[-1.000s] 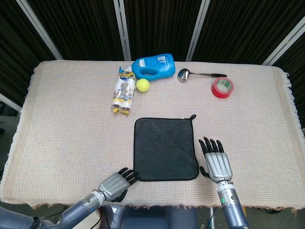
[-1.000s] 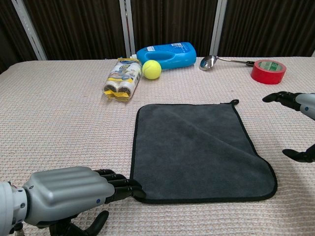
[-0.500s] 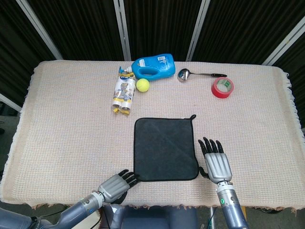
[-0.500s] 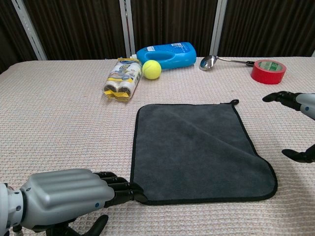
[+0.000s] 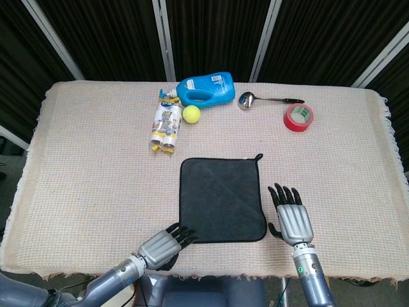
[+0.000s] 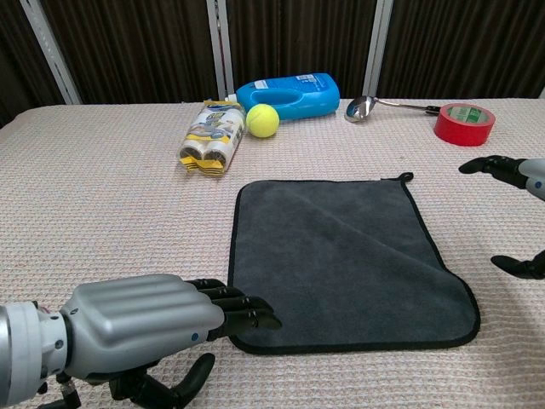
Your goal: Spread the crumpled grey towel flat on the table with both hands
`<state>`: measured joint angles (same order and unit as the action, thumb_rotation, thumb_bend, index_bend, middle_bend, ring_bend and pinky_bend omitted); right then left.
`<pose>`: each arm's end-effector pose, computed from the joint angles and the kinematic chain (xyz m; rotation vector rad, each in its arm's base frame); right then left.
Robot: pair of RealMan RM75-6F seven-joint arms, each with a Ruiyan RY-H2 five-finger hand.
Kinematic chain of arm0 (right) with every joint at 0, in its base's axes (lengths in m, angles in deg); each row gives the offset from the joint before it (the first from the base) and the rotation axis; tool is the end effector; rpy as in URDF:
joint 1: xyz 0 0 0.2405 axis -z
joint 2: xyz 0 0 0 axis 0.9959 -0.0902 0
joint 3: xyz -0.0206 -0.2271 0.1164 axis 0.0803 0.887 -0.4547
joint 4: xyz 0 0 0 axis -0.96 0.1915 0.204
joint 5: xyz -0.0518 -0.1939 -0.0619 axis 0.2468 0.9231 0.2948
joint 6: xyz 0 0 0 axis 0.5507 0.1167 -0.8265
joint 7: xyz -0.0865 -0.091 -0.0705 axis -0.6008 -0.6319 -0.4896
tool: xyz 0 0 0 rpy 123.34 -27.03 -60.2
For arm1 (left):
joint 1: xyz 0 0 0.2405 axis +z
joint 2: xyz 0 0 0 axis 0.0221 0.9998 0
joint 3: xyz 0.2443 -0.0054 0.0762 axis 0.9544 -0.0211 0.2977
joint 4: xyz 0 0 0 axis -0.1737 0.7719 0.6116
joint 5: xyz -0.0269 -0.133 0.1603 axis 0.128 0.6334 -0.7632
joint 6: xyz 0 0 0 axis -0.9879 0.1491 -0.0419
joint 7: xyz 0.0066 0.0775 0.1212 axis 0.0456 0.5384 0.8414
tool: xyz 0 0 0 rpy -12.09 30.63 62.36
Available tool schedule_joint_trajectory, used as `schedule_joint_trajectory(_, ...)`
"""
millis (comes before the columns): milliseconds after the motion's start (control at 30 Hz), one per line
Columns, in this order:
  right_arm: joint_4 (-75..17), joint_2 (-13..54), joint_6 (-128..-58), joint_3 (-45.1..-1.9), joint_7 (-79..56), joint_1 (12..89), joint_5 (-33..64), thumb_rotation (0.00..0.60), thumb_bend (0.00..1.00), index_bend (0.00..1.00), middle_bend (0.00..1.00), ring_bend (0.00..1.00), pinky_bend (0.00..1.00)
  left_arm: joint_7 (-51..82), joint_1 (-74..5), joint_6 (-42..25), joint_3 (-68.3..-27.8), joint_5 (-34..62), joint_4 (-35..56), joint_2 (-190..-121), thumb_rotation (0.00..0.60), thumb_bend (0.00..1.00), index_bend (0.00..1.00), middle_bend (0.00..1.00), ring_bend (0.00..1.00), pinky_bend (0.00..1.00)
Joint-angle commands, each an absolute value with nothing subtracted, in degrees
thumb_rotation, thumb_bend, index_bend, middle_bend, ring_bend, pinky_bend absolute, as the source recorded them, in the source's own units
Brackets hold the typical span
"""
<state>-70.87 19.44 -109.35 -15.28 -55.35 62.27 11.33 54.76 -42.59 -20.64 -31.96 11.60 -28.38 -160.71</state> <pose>-0.1798 -0.2156 0.0338 1.5898 -1.0925 0.7292 -0.1057 0.1848 -0.0600 -2.4727 -0.9284 -0.7197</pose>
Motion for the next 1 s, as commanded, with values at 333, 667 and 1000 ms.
schedule_joint_trajectory(333, -71.1, 18.8, -109.1, -15.2, -54.4, 62.8, 11.7, 0.6, 0.37, 0.0, 0.0, 0.0, 0.0, 59.5, -44.6, -21.4, -30.9, 18.4, -28.4, -162.2, 0.6, 0.79, 0.03, 0.0, 0.0, 0.0)
schedule_joint_trajectory(667, -71.1, 18.8, -108.8, -15.1, -54.1, 63.1, 12.1, 0.6, 0.37, 0.0, 0.0, 0.0, 0.0, 59.2, -44.5, -21.1, -28.5, 17.7, -29.5, -161.4, 0.6, 0.79, 0.04, 0.0, 0.0, 0.02)
schedule_joint_trajectory(1000, -71.5, 19.0, -108.9, -15.0, -54.7, 63.2, 12.4, 0.6, 0.37, 0.0, 0.0, 0.0, 0.0, 56.9, -43.0, -20.0, -27.0, 14.5, -29.1, -160.5, 0.6, 0.72, 0.05, 0.0, 0.0, 0.02)
